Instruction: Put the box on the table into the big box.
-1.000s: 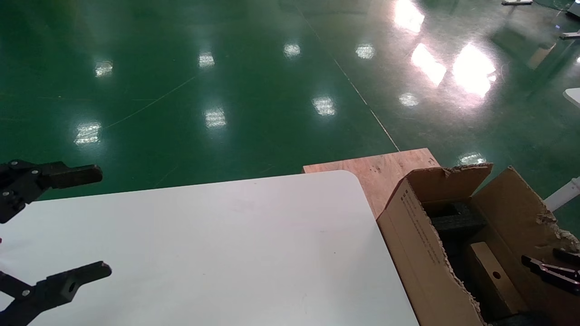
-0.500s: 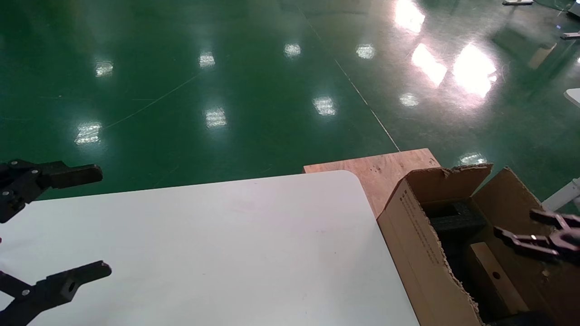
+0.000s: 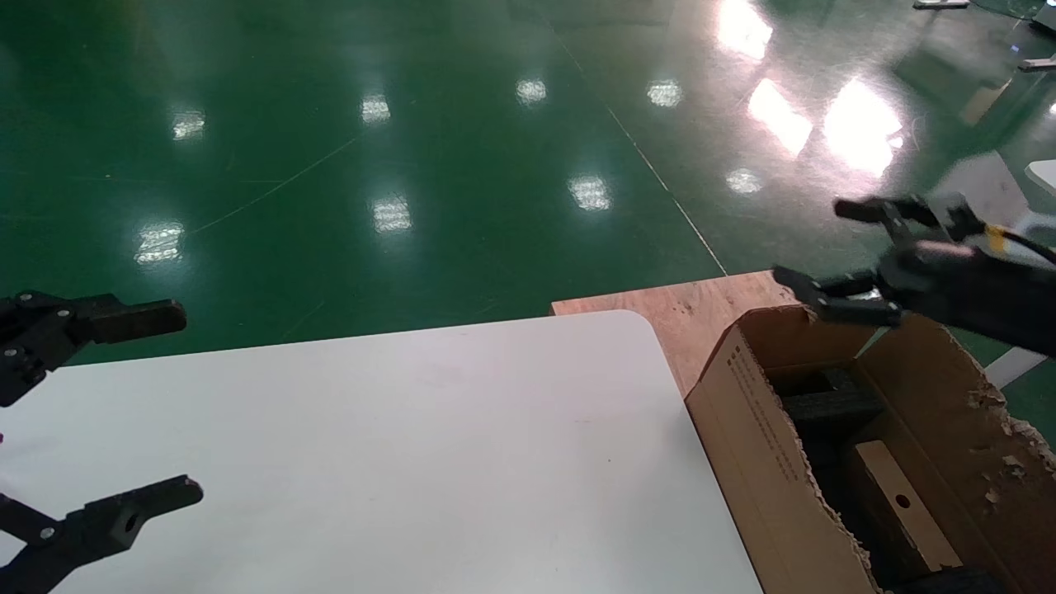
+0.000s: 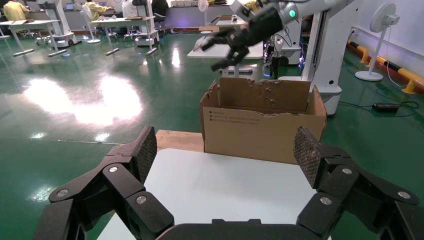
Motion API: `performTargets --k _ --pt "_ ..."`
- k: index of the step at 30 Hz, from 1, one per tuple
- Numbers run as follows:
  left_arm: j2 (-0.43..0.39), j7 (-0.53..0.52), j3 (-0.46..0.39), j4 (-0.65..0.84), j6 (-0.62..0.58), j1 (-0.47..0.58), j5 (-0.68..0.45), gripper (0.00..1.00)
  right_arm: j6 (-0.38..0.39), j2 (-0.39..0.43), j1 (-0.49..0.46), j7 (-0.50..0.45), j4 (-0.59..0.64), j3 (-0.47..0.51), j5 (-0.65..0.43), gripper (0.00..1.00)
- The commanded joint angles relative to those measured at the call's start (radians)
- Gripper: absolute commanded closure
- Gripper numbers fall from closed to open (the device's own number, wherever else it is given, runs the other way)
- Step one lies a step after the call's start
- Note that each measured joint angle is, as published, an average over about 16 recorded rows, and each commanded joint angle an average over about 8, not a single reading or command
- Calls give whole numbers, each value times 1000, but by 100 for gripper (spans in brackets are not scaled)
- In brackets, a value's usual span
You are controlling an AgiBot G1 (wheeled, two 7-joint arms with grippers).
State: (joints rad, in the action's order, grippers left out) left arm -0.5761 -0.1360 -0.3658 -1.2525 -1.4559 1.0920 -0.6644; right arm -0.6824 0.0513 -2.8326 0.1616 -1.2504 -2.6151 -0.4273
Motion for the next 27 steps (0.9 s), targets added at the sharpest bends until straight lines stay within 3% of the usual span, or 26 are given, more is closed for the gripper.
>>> performTargets --k 1,6,11,12,19,20,27 --pt "0 0 0 0 0 0 0 0 38 -32 4 9 -54 5 18 0" --pt "0 0 0 0 0 0 0 0 99 -104 29 30 -114 10 59 0" --pt "0 0 0 0 0 0 0 3 112 -120 37 33 -123 13 68 0" --pt "0 0 0 0 0 0 0 10 111 -117 36 32 -120 13 67 0" --pt "0 0 0 0 0 0 0 95 86 -104 48 23 -105 36 52 0" --pt "0 0 0 0 0 0 0 100 79 -107 60 20 -104 52 49 0" --pt "0 0 0 0 0 0 0 100 -9 -163 229 -16 -98 280 14 0"
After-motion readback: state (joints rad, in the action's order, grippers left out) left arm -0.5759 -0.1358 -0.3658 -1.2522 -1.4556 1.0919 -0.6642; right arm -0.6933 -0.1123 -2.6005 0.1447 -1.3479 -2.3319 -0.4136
